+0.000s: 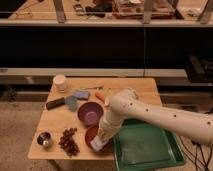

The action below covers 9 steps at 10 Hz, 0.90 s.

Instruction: Wipe red bowl with towel

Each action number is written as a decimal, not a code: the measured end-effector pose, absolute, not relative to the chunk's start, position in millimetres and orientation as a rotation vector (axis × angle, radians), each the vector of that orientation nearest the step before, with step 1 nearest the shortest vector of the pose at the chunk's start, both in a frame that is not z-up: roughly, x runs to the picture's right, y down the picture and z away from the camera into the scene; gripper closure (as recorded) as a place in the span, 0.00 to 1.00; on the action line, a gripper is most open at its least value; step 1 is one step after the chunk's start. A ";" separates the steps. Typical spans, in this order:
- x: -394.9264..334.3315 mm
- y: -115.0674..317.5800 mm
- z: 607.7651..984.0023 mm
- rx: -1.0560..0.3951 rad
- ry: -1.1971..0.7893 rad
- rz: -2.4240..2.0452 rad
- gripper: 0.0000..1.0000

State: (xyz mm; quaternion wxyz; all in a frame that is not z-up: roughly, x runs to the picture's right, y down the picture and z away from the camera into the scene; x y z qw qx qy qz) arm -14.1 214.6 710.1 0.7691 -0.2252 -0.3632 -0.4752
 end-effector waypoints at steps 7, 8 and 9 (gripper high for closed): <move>-71.6 201.4 703.1 -0.440 -0.883 -1.089 1.00; -68.6 217.5 695.4 -0.455 -0.910 -1.089 1.00; -63.4 226.5 694.5 -0.469 -0.915 -1.086 1.00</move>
